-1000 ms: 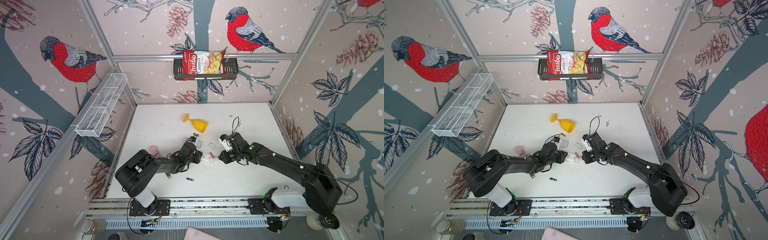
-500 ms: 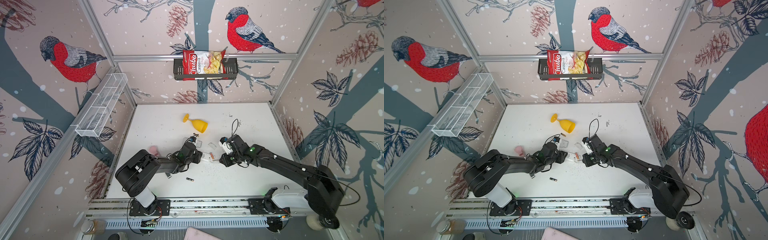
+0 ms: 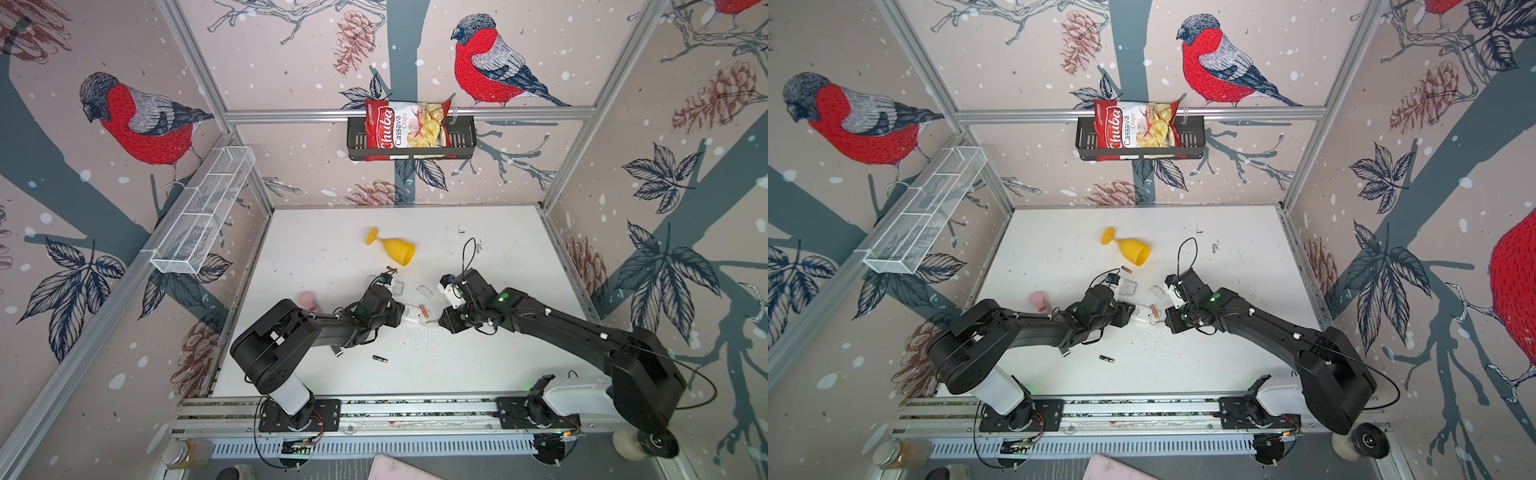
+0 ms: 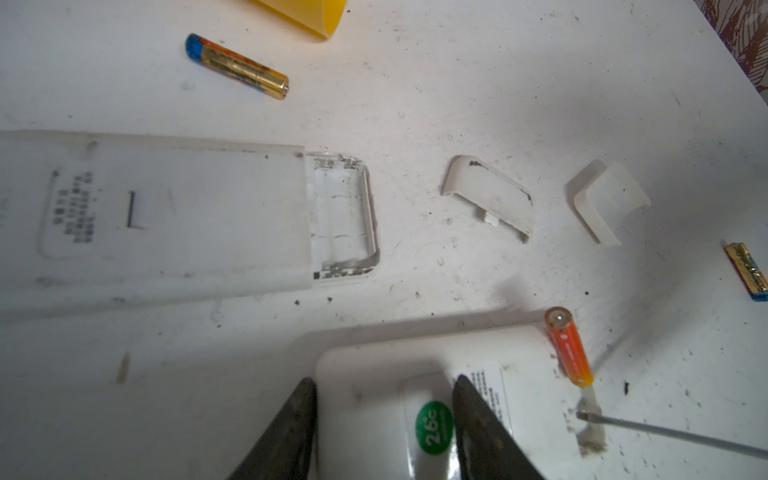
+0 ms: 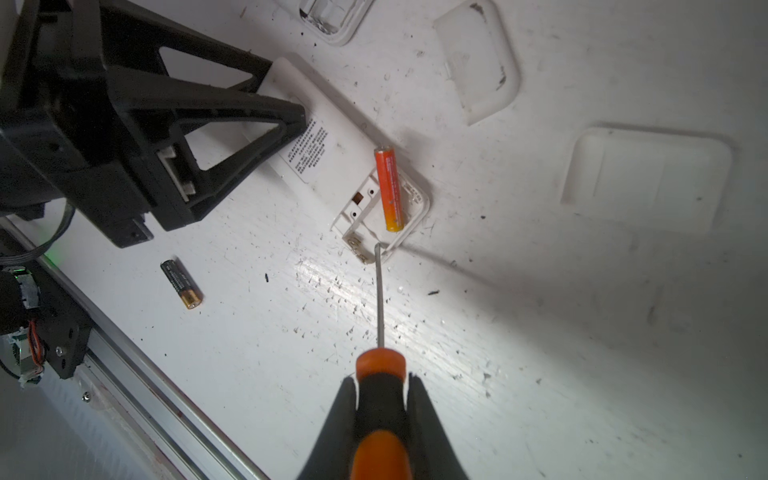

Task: Unload the batteries from the remote control

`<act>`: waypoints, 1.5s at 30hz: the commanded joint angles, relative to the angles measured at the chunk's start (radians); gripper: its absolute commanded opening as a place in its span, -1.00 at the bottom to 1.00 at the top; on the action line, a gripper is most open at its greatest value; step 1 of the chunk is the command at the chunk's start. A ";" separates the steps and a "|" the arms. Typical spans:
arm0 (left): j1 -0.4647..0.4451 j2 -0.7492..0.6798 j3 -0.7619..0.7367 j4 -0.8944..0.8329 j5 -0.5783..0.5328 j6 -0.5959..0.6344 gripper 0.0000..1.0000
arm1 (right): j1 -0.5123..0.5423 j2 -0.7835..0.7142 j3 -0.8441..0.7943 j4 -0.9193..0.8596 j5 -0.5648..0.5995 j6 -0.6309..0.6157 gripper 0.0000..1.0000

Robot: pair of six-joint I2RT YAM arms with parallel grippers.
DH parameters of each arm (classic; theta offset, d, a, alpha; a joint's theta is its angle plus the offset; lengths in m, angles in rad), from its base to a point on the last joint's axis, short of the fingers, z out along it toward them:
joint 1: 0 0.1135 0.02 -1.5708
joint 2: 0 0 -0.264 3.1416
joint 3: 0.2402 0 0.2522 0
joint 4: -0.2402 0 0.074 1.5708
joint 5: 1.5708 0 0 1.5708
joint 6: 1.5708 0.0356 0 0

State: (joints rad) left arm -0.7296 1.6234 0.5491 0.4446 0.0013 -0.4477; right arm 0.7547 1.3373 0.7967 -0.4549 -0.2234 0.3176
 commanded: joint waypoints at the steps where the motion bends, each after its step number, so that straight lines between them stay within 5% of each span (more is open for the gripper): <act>1: 0.000 0.001 -0.005 -0.016 0.031 0.003 0.03 | -0.008 0.013 0.011 0.038 0.065 0.009 -1.00; 45: 0.004 0.005 0.003 -0.021 0.032 0.006 0.03 | -0.007 -0.044 -0.016 -0.006 0.021 0.012 -1.00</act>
State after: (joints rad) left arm -0.7273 1.6272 0.5507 0.4511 0.0067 -0.4473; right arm 0.7403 1.2945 0.7887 -0.4419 -0.1967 0.3172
